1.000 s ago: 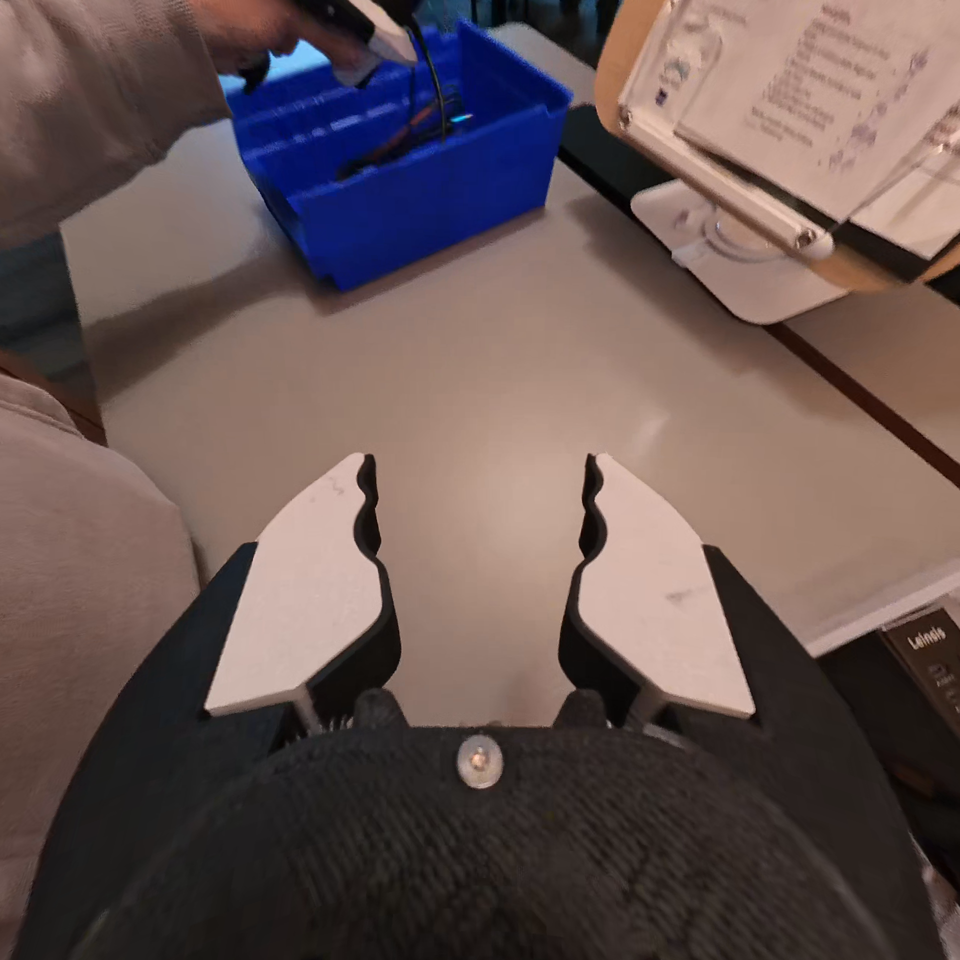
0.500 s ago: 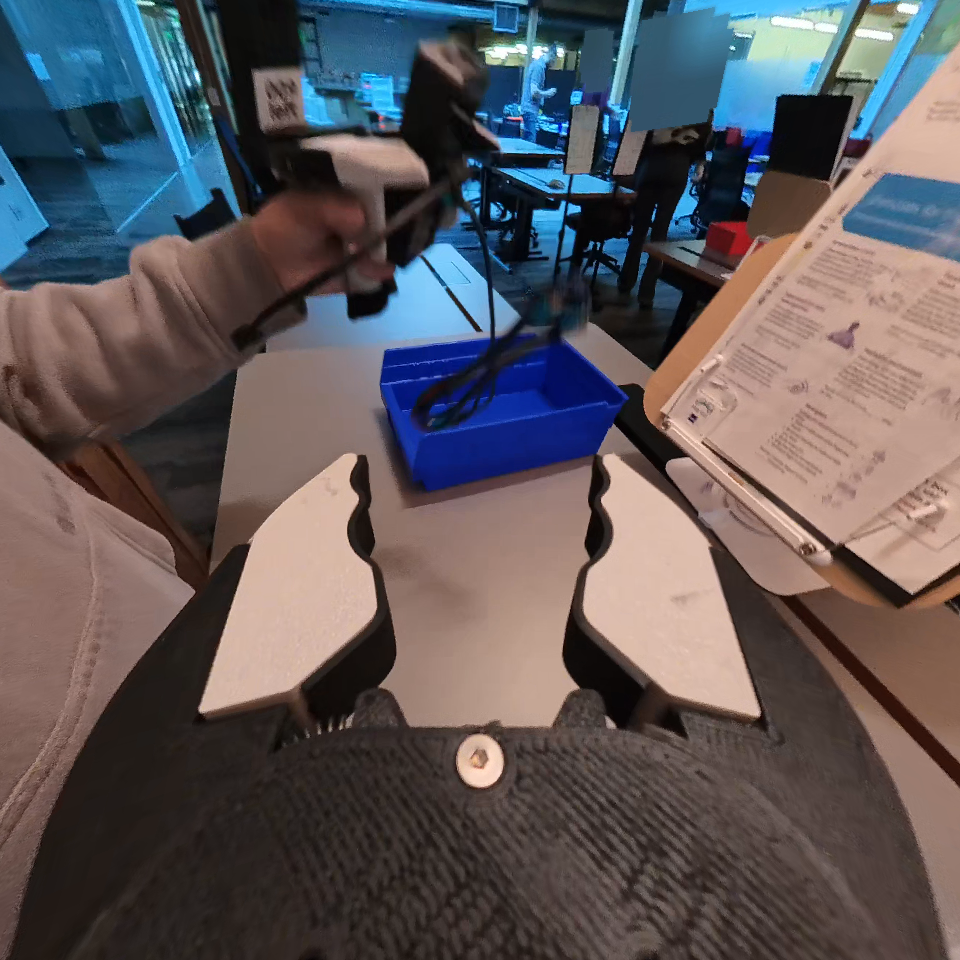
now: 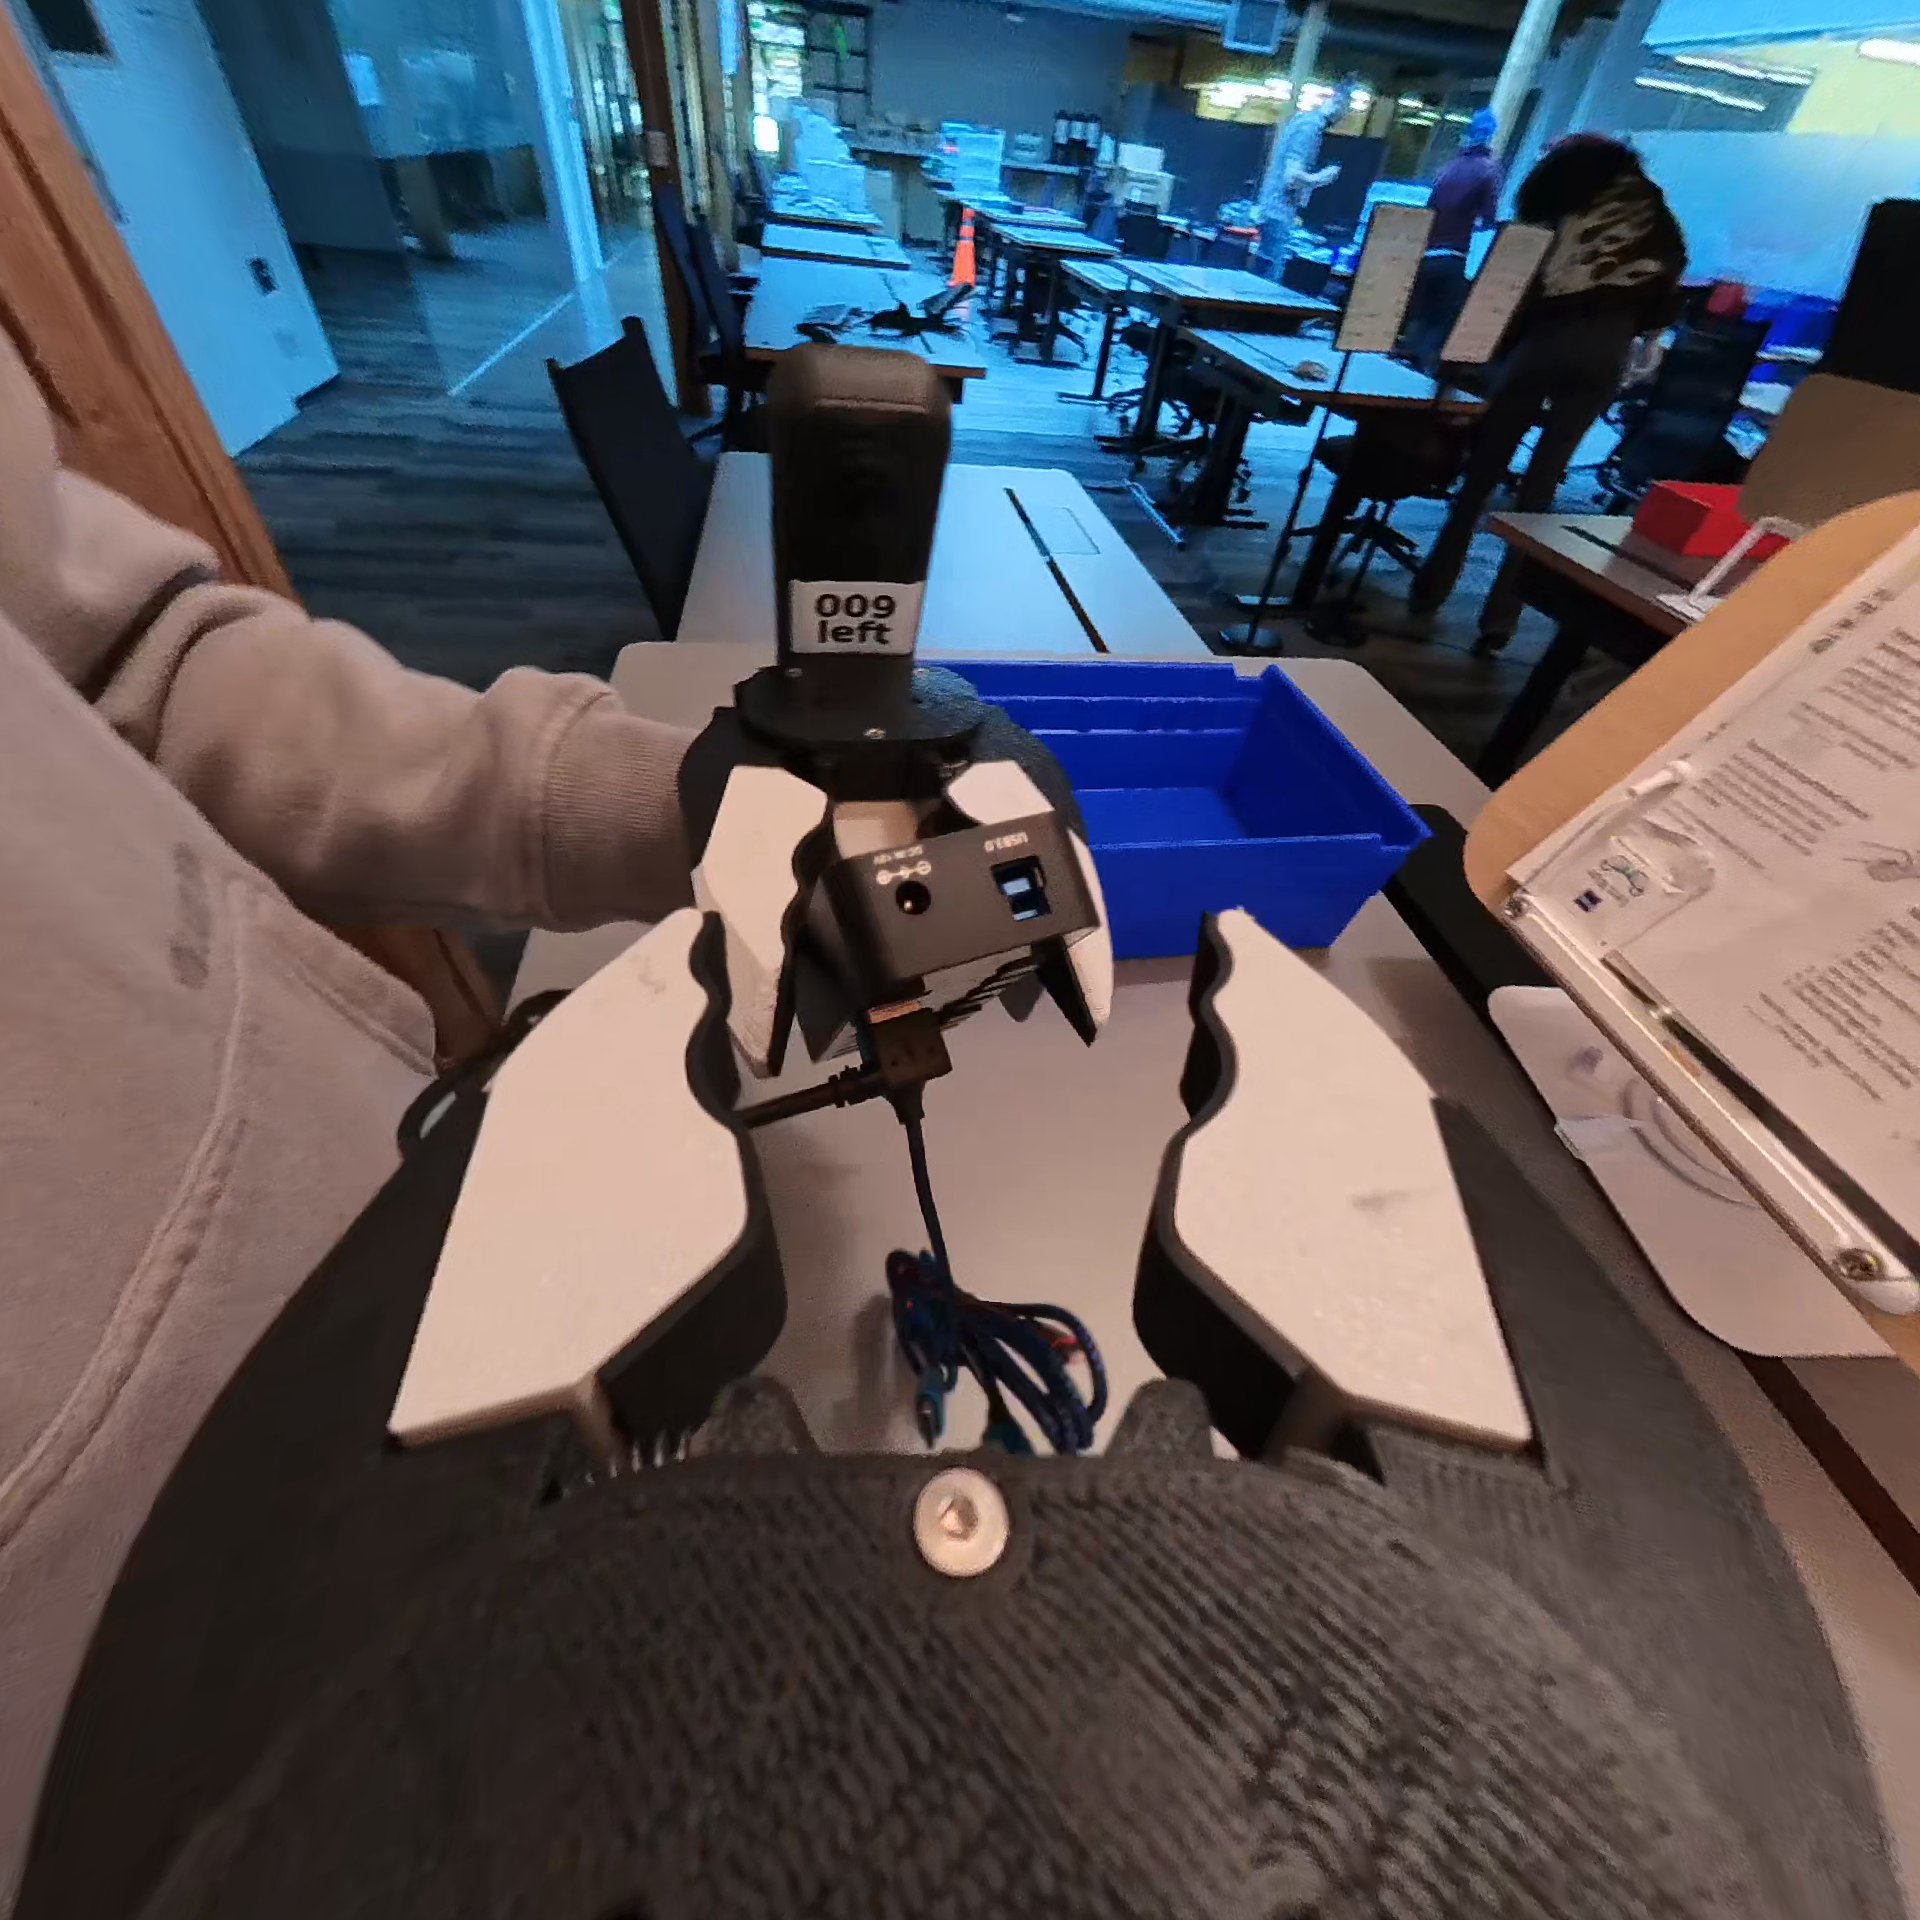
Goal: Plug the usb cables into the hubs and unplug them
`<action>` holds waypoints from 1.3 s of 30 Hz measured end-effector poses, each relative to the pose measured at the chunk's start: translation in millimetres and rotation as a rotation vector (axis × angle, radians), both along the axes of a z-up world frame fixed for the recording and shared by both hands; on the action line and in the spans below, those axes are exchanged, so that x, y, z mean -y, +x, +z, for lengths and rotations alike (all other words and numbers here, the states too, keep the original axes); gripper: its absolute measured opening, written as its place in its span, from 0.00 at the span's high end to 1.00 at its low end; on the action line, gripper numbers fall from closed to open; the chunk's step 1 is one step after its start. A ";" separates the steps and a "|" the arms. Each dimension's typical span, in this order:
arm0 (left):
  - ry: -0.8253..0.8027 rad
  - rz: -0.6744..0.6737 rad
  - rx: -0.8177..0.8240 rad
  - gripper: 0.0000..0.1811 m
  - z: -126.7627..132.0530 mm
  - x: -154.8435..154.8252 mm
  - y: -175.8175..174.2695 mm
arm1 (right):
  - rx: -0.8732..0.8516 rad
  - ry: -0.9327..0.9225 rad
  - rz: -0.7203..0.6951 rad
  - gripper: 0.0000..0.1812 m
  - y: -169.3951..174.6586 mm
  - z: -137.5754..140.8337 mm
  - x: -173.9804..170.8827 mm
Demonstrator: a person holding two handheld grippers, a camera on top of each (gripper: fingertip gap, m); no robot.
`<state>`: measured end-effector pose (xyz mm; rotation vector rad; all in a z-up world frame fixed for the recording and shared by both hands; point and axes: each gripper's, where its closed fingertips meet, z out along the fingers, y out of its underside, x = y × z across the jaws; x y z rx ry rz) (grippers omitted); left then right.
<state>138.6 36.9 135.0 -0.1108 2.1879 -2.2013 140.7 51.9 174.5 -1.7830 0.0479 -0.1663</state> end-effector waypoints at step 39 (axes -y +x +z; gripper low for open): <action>0.222 -0.156 -0.051 0.61 -21.2 17.8 11.3 | 0.699 -0.994 0.869 0.85 13.7 -20.9 31.2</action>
